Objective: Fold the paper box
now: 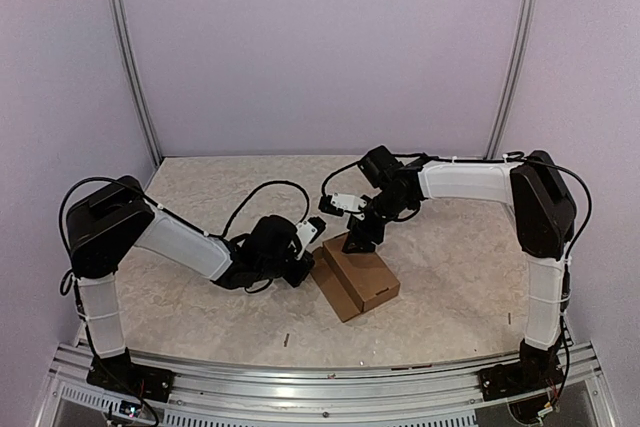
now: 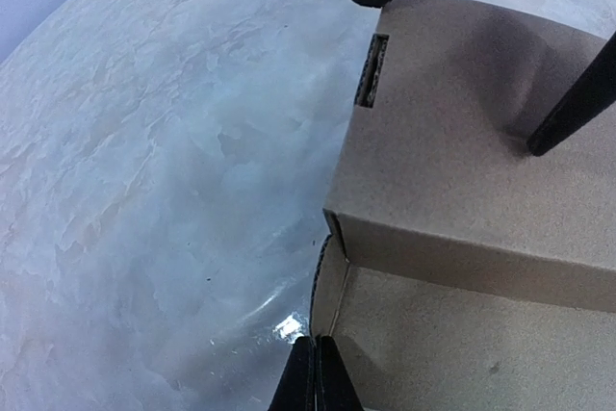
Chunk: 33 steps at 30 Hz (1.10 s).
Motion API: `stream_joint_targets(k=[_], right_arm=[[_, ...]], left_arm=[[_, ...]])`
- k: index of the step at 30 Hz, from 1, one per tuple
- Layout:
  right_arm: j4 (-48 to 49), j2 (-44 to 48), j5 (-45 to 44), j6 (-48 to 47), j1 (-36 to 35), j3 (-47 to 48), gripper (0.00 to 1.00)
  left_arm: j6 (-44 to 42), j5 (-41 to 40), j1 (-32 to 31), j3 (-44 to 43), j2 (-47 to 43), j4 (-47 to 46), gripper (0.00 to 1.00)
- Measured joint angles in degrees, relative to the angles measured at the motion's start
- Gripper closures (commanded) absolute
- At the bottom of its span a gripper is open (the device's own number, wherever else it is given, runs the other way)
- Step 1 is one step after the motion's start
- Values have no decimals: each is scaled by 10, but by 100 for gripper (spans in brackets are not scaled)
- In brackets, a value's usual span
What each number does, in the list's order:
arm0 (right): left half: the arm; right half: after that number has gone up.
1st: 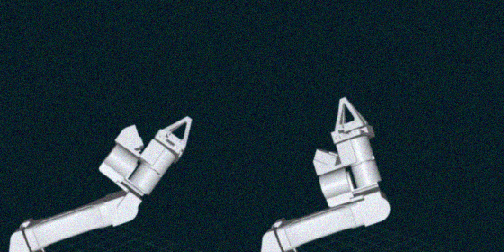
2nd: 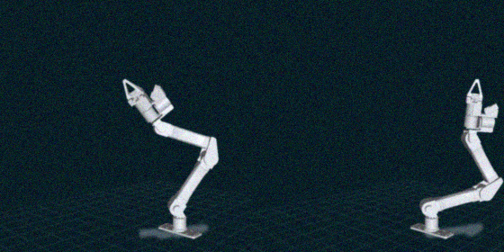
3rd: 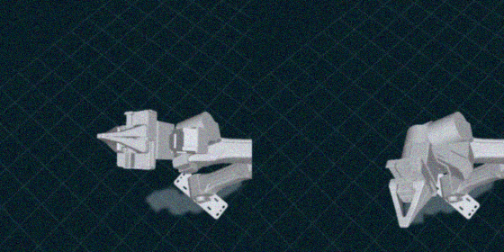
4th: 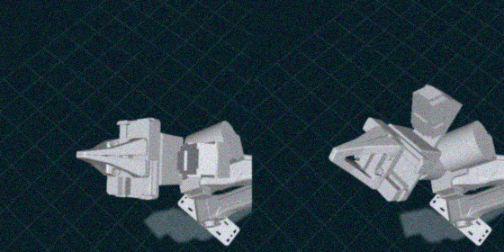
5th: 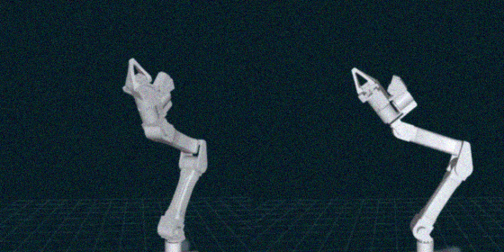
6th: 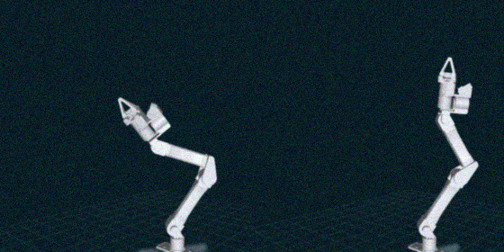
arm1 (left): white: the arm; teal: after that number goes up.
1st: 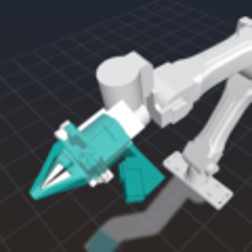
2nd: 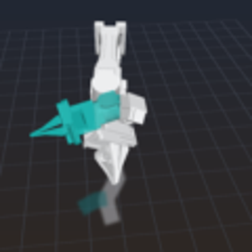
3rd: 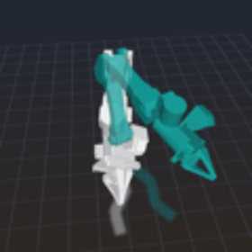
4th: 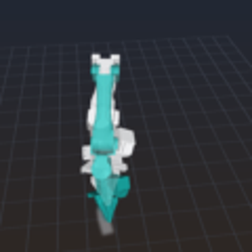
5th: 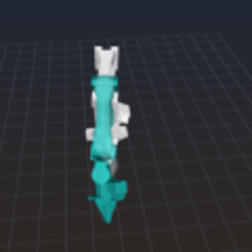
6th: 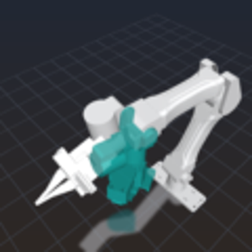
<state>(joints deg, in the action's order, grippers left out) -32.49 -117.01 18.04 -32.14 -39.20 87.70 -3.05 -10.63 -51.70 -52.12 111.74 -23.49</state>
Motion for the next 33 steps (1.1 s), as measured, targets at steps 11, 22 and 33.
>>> stream_joint_targets(k=[11, 22, 33], right_arm=[[0, -2, 12, 0, 0, 0, 28], [0, -2, 17, 2, 0, -1, 28], [0, -3, 38, 2, -1, -4, 28]], left_arm=[[-30, -25, -8, -54, -4, 108, 100], [-43, -42, -16, -66, -4, 136, 100], [-37, -39, -22, 5, -25, 49, 100]])
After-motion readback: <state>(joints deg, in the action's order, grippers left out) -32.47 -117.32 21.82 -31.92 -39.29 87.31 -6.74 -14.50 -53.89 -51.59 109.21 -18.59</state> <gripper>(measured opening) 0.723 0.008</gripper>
